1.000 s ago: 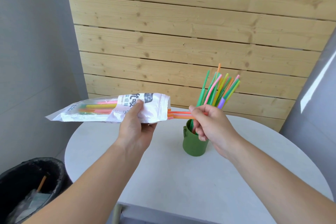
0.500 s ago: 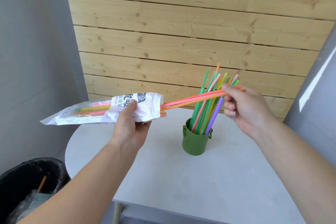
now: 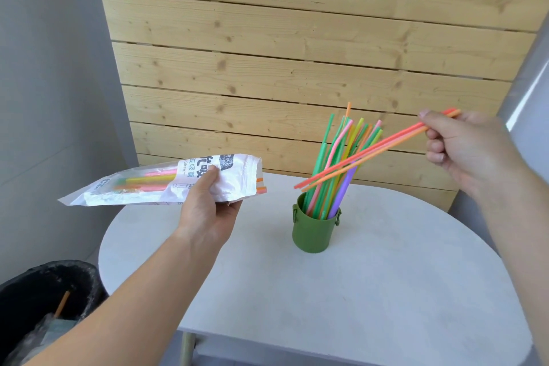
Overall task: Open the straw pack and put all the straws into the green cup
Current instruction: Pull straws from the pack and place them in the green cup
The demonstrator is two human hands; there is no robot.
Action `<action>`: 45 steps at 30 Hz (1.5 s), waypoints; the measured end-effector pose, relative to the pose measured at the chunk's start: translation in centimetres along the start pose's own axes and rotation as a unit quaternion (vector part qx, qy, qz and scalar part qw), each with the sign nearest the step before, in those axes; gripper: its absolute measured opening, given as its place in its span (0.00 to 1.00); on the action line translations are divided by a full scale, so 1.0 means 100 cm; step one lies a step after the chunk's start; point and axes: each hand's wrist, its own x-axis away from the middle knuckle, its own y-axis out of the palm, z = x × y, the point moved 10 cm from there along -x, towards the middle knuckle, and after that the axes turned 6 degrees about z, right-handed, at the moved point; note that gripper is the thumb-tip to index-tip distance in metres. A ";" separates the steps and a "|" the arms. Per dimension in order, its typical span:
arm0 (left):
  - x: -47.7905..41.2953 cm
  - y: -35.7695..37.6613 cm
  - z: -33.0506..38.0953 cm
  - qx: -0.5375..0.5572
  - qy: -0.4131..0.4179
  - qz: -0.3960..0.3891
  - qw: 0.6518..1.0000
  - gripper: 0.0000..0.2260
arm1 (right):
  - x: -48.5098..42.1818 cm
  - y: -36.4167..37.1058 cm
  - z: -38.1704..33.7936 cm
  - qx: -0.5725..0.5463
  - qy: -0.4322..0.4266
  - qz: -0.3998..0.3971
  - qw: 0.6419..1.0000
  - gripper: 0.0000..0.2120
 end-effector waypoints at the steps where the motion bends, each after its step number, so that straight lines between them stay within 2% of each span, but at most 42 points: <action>1: 0.001 0.001 -0.002 -0.004 0.000 -0.004 1.000 0.10 | 0.000 -0.001 -0.002 0.021 -0.009 0.002 1.000 0.09; 7: 0.009 0.004 -0.016 -0.024 -0.015 -0.012 1.000 0.06 | 0.006 0.007 -0.011 0.131 -0.063 -0.003 0.989 0.12; 11: 0.014 0.007 -0.021 -0.043 -0.017 -0.011 0.999 0.07 | 0.017 0.031 -0.008 0.184 -0.099 -0.035 0.977 0.14; 13: 0.014 0.007 -0.023 -0.050 -0.018 -0.015 0.998 0.07 | 0.021 0.047 -0.003 0.195 -0.113 -0.047 0.973 0.15; 17: 0.013 0.010 -0.028 -0.050 -0.022 -0.030 0.998 0.04 | 0.022 0.074 0.016 0.175 -0.108 -0.056 0.977 0.10; 22: 0.013 0.006 -0.025 -0.045 -0.021 -0.019 0.999 0.04 | 0.018 0.092 0.037 0.148 -0.100 -0.029 0.984 0.10; 30: 0.010 0.002 -0.018 -0.044 -0.021 -0.018 0.999 0.06 | 0.017 0.106 0.034 0.236 -0.166 -0.004 0.957 0.12; 34: 0.012 0.004 -0.017 -0.039 -0.023 -0.022 0.999 0.05 | 0.028 0.097 0.024 0.243 -0.188 0.034 0.951 0.23; 38: 0.014 0.008 -0.016 -0.034 -0.022 -0.026 0.999 0.05 | 0.044 0.089 0.002 0.237 -0.240 0.062 0.939 0.13; 40: 0.016 0.010 -0.015 -0.032 -0.022 -0.029 0.999 0.05 | 0.057 0.093 -0.002 0.232 -0.252 0.044 0.938 0.13; 42: 0.017 0.012 -0.014 -0.031 -0.019 -0.032 0.999 0.05 | 0.070 0.106 0.010 0.236 -0.219 -0.002 0.947 0.18; 45: 0.021 0.017 -0.013 -0.031 -0.015 -0.041 0.999 0.04 | 0.090 0.128 0.056 0.184 -0.053 -0.095 0.977 0.19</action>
